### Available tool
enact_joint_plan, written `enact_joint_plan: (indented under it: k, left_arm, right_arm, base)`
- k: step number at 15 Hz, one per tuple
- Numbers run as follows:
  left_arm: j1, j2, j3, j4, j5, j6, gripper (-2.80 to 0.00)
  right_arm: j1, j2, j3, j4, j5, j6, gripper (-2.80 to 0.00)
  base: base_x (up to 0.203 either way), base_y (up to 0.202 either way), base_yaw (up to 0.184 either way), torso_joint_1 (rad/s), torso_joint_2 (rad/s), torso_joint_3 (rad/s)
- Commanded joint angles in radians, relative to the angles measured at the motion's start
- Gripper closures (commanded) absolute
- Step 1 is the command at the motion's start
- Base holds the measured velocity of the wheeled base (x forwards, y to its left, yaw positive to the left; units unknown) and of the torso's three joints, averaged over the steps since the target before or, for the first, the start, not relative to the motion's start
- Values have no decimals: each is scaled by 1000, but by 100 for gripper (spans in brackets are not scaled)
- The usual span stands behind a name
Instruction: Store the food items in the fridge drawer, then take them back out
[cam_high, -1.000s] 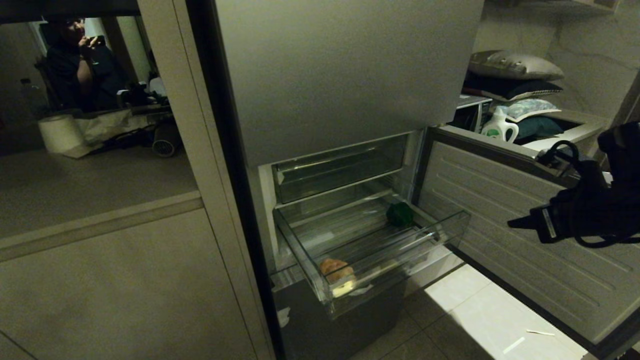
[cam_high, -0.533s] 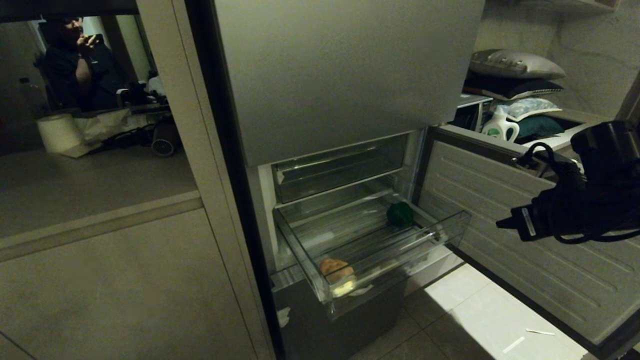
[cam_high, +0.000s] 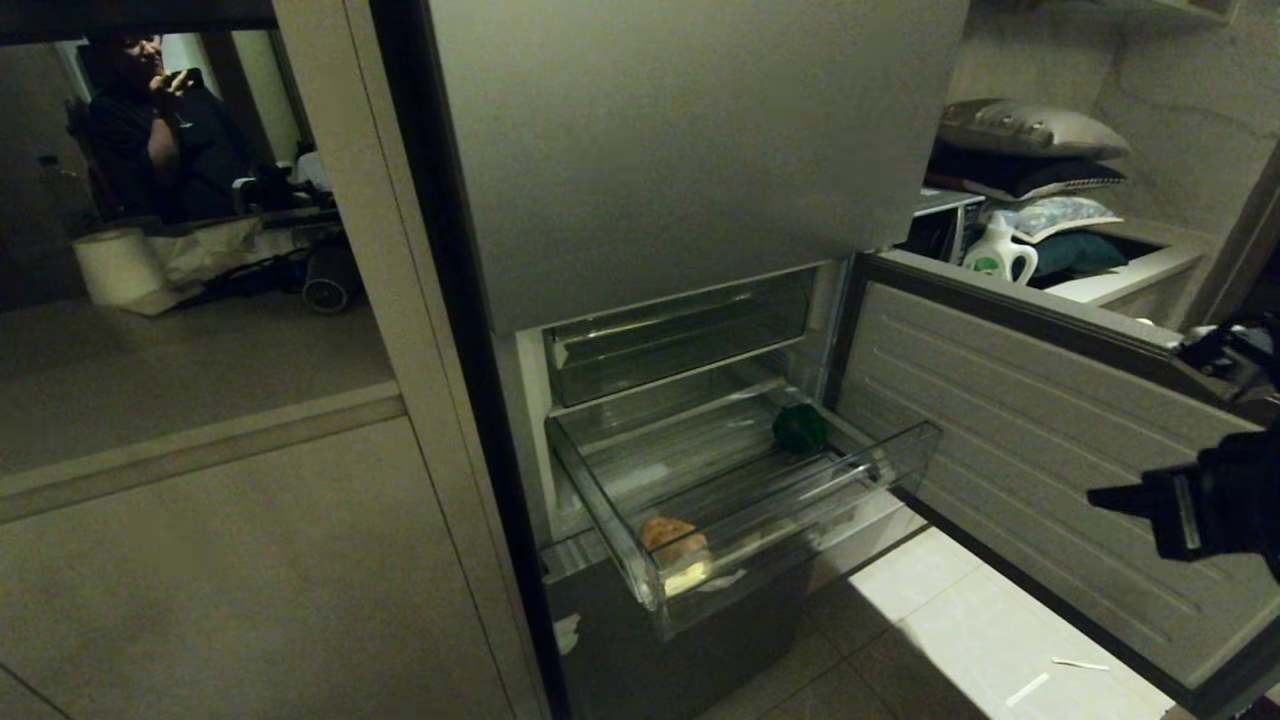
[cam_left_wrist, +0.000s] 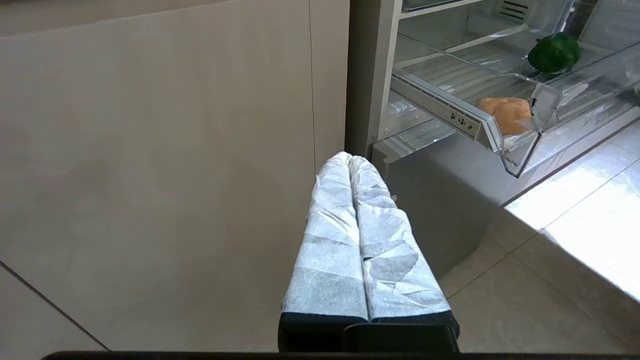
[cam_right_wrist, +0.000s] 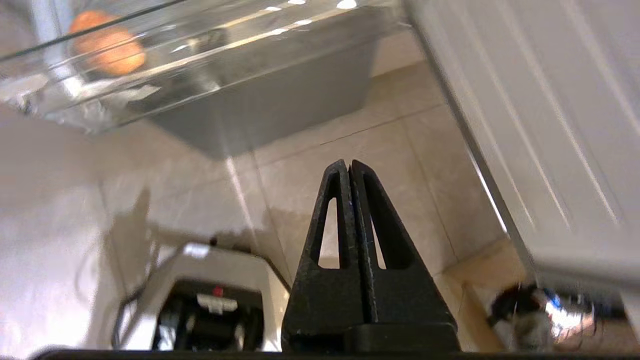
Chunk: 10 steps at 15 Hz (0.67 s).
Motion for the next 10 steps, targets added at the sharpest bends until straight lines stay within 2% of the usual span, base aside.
enact_joint_plan:
  k: [1, 4, 7, 10]
  left_arm:
    - [0, 2, 0, 1, -1, 14, 0]
    - [0, 2, 2, -1, -3, 14, 0]
    - [0, 2, 0, -1, 0, -9, 0]
    - [0, 2, 2, -4, 0, -15, 0]
  right_arm:
    - [0, -223, 100, 1, -47, 52, 0]
    - [0, -432, 220, 1, -69, 98, 0]
    - [-1, -644, 335, 1, -85, 104, 0]
    - [-2, -780, 435, 1, -137, 102, 0]
  base:
    - [0, 0, 0, 0, 0, 0]
    - [0, 0, 0, 0, 0, 0]
    - [0, 0, 0, 0, 0, 0]
    - [0, 0, 0, 0, 0, 0]
